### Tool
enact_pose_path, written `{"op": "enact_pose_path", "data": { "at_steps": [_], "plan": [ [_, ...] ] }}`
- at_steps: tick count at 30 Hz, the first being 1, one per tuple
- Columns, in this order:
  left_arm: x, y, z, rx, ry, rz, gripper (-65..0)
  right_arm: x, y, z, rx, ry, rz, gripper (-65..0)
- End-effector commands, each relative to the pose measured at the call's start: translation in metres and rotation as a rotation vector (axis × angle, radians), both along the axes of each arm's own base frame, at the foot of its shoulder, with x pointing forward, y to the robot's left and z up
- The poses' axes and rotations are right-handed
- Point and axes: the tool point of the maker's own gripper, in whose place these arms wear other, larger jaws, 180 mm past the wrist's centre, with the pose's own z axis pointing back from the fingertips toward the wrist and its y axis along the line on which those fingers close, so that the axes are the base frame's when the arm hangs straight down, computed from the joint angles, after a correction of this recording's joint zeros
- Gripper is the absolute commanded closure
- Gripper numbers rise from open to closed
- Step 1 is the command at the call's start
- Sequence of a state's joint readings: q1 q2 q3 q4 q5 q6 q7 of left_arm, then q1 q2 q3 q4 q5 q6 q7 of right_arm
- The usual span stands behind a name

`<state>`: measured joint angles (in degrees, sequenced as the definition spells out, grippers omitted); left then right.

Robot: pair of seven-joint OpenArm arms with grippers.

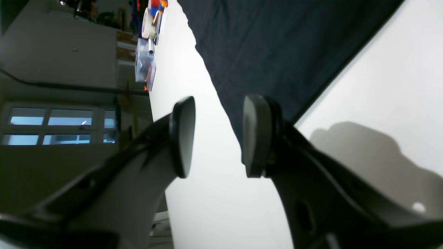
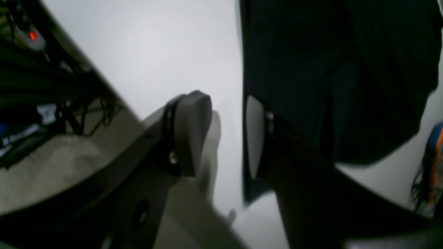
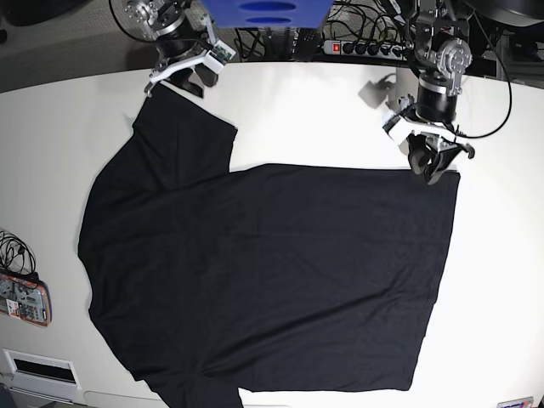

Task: Fold the T-shirt properly
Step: 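Grasp the black shirt's shoulder edge with the right gripper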

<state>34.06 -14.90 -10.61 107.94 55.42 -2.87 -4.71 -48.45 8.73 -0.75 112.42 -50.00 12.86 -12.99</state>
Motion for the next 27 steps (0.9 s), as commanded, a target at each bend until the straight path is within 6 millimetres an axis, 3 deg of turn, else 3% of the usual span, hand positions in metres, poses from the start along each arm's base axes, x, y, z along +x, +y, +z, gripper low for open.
{"op": "enact_pose_path", "data": {
  "at_steps": [1,9,18,21,27],
  "plan": [
    [0.005,0.0,0.013,0.004,-0.05,-0.008,-21.4,-0.001,0.0,0.004,0.001,-0.011,0.004,-20.6],
    [0.006,0.0,0.013,0.003,-0.051,-0.008,-21.4,-0.008,-0.013,-0.006,-0.065,0.05,-0.037,-20.9],
    [0.005,-0.001,0.012,0.002,-0.048,-0.009,-21.4,-0.017,-0.01,-0.014,-0.104,0.11,-0.047,-21.2],
    [0.005,-0.001,0.012,0.002,-0.048,-0.009,-21.8,-0.017,-0.012,-0.014,-0.108,0.109,-0.051,-26.3],
    [0.004,0.002,0.012,0.006,-0.042,-0.002,-21.8,-0.016,-0.018,-0.017,-0.144,0.132,-0.065,-44.0]
  ]
}}
